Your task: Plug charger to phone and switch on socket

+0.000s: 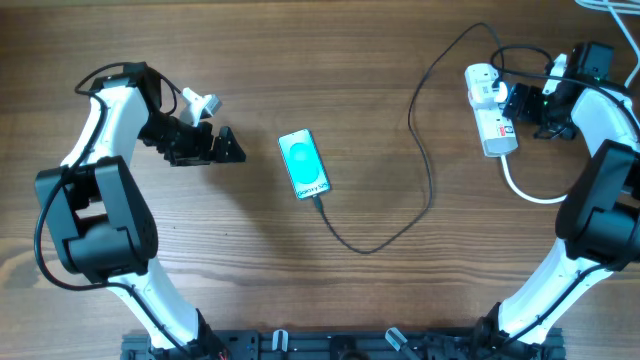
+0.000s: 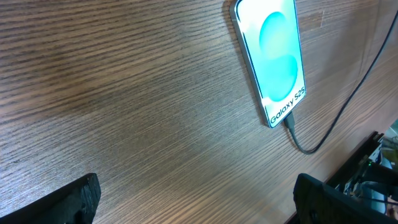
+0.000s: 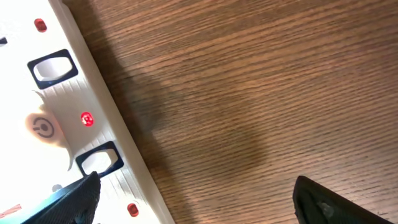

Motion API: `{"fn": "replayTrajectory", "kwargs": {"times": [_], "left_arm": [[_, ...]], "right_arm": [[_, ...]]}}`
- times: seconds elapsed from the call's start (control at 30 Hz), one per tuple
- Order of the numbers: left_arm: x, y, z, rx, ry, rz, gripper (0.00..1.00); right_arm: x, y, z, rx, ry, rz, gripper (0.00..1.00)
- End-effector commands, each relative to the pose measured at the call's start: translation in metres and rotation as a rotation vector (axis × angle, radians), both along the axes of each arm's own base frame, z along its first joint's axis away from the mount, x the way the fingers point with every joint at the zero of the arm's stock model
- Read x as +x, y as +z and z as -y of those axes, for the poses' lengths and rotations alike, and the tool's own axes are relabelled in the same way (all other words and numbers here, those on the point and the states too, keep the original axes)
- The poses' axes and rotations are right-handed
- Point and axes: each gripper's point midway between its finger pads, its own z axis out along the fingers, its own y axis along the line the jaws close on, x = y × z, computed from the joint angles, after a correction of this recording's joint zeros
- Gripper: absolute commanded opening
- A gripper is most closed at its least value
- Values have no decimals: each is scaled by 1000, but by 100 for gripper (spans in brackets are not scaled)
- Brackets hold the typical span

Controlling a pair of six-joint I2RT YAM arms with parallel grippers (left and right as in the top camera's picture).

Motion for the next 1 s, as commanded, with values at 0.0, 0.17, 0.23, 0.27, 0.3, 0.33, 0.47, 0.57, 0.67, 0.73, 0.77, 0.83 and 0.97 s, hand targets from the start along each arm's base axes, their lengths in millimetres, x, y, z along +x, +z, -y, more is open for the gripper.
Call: {"fn": "replayTrajectory", "kwargs": {"times": [0.0,0.17,0.23,0.27,0.3,0.33,0.47,0.57,0.67,0.73,0.77,0.83,0.97], "left_arm": [[-1,-4,-2,-3,0,-7,100],[-1,-4,-2,-3,0,-7,100],[-1,-4,-2,-3,0,-7,100],[-1,-4,-2,-3,0,-7,100],[-1,-4,-2,-4,1,-7,100],[-1,-4,-2,-4,1,-7,100],[-1,-4,-2,-4,1,-7,100],[-1,-4,-2,-3,0,-7,100],[-1,-4,-2,-4,1,-7,100],[-1,-4,-2,-4,1,-7,100],[-1,-4,-2,-4,1,-7,100],[0,-4,-2,-3,0,-4,100],[0,-4,-3,-2,1,0,100]], "right_arm": [[0,-8,-6,31,-2,-7,100],[4,-7,-4,26,-3,12,100],[5,-6,-5,24,1,16,100],[6,-6,-6,24,2,18,100],[6,-6,-7,24,4,18,100],[6,-6,-8,24,6,17,100],[7,-11,-8,25,8,11,100],[4,-27,-10,36,9,-19,100],[1,-37,-11,45,3,-41,100],[1,-41,-11,47,2,-48,100],[0,-42,-11,48,2,-50,100],[0,-43,-12,49,2,-54,100],[-2,-44,-12,47,9,-61,100]]}}
